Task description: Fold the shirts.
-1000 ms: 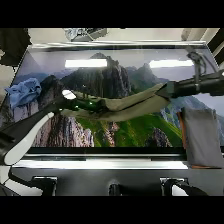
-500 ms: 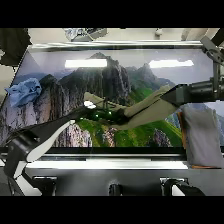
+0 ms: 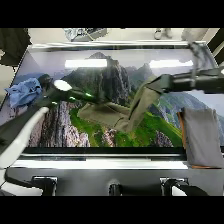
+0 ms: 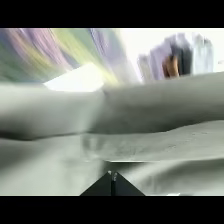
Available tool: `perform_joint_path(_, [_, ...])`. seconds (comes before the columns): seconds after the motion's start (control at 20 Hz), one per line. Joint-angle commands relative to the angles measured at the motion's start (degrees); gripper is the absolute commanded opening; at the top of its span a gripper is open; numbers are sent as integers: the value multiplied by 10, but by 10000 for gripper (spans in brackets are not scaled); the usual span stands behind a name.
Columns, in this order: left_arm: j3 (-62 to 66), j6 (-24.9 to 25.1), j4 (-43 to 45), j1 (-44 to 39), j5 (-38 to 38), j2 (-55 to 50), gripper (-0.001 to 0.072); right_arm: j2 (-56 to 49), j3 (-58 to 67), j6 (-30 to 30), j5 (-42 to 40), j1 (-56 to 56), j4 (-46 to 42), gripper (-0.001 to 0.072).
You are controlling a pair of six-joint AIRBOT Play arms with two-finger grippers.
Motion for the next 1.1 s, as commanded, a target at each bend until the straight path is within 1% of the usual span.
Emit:
perform_joint_path(0.0, [-13,-2,79,104,-20,116,29,-65,0,-4,-86,80,30,37])
perform_joint_path(0.15, [-34,0,79,177,-20,202,29,-128,0,-15,-166,146,79,37])
perform_joint_path(0.3, [-60,1,90,220,-23,258,30,-189,0,-31,-238,200,138,37])
perform_joint_path(0.4, [-75,1,110,229,-28,275,30,-224,0,-59,-260,226,191,38])
perform_joint_path(0.45, [-85,1,116,229,-28,278,30,-238,0,-65,-271,235,205,38])
perform_joint_path(0.6, [-118,5,116,228,-30,278,30,-272,0,-64,-314,256,209,40])
perform_joint_path(0.65, [-128,5,116,228,-30,278,30,-280,0,-64,-333,264,210,94])
perform_joint_path(0.7, [-138,5,116,228,-30,278,30,-286,0,-64,-345,274,217,265])
perform_joint_path(0.75, [-147,10,116,228,-30,278,30,-291,0,-69,-352,283,226,581])
perform_joint_path(0.8, [-155,16,116,228,-29,277,30,-292,0,-90,-354,287,228,701])
perform_joint_path(0.85, [-162,16,116,229,-28,277,30,-288,0,-111,-343,282,226,695])
perform_joint_path(0.95, [-168,16,117,232,-28,277,31,-270,0,-119,-293,241,185,693])
perform_joint_path(1.0, [-169,21,117,235,-27,277,30,-255,0,-104,-260,210,139,693])
perform_joint_path(1.05, [-169,20,117,240,-25,277,31,-235,0,-68,-224,174,66,693])
